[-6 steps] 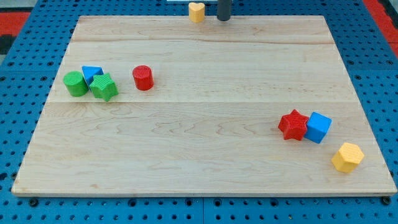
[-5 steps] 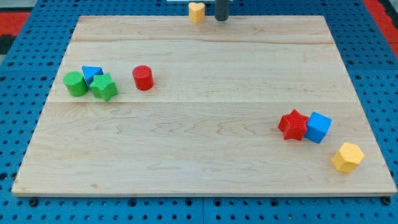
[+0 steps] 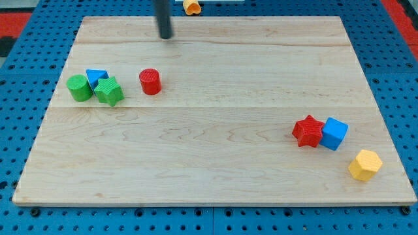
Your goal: Push the red circle towards the center left side of the board
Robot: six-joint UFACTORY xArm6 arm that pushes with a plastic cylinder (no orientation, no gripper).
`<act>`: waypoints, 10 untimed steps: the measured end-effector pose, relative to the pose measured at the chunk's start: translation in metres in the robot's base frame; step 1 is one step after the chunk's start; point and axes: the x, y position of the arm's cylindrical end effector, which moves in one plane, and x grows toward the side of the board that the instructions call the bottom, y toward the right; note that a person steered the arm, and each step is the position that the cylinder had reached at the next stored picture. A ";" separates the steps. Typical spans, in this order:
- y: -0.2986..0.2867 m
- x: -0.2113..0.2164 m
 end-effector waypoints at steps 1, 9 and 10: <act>0.106 0.013; 0.347 0.063; 0.369 0.061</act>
